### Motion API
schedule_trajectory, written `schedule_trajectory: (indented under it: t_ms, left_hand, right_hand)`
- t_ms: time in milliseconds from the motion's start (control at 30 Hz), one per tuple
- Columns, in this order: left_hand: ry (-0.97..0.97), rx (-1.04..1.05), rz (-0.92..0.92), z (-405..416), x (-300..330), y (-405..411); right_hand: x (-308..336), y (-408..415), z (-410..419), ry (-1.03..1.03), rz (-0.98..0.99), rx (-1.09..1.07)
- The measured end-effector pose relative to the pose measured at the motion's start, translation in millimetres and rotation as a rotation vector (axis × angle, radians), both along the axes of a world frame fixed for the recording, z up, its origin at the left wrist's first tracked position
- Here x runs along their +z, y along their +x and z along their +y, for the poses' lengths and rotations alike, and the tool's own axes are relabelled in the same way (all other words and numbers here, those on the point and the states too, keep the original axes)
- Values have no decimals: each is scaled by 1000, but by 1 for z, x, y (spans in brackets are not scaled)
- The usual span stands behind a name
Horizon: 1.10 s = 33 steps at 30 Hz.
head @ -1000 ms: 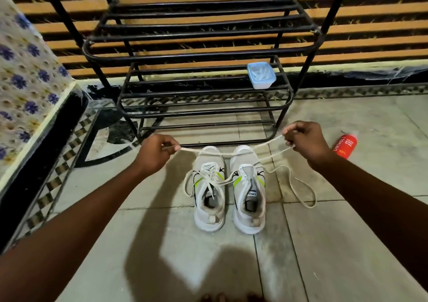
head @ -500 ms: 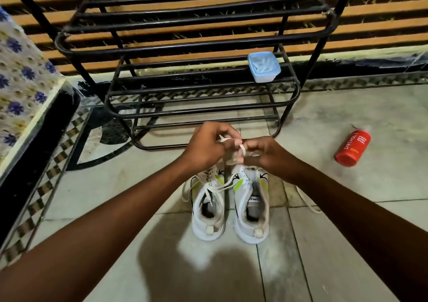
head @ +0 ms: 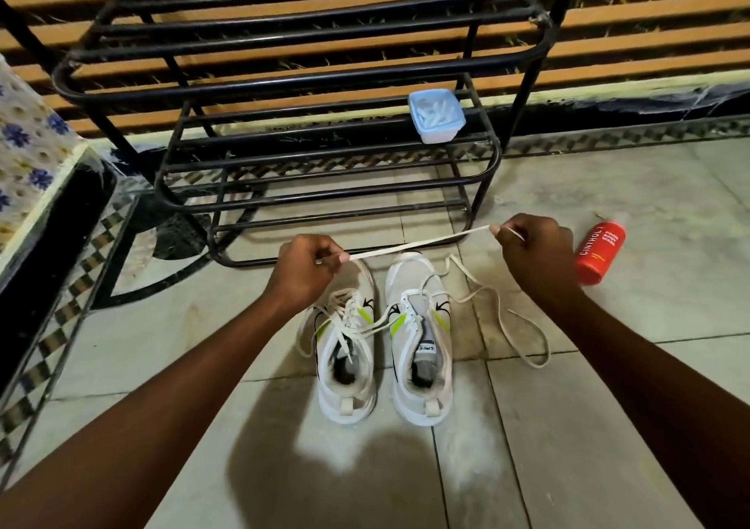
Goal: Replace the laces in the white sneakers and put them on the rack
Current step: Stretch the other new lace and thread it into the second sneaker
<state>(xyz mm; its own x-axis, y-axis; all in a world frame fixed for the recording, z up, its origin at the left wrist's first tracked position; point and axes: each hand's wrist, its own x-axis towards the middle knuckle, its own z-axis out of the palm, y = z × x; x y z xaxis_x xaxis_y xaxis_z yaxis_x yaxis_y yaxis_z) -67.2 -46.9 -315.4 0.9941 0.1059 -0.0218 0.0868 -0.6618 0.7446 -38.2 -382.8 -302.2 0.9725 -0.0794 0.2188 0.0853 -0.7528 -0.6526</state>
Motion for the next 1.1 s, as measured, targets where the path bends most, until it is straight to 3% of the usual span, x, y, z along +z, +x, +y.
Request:
schedule_trajectory:
  t_ms: [100,267,333,433,500,567,667,767,933,1100]
  left_hand:
    - [33,27,2,-9,-2,-3]
    - [-57,-91,-36,-38,6,-11]
    - [-87,-156,-74,-54,12,-15]
    - [-57,-168,-179,-75,16,-16]
    - [-76,-103,-214,-84,15,-15]
    - [-137,-49,-194,-88,16,-16]
    - [-207,6,-129,-89,14,-20]
    - [-133,54,-68,-90,7,-27]
    - [126,-167,329,-103,-8,-40]
    - [204,-186,352,-109,-15,-49]
  right_hand:
    - [-12,-5,1,-61,-2,4]
    - [-35,-8,17,-1,88,218]
    - [-35,-11,29,117,60,392]
    - [-22,-15,52,421,220,591]
    - [-18,-15,61,596,329,612]
    - [-17,-17,64,642,361,589]
    - [-27,-18,62,567,298,538]
    - [-40,-17,56,425,283,452]
    - [-51,-24,58,202,263,323]
    - [-64,-25,63,156,286,373]
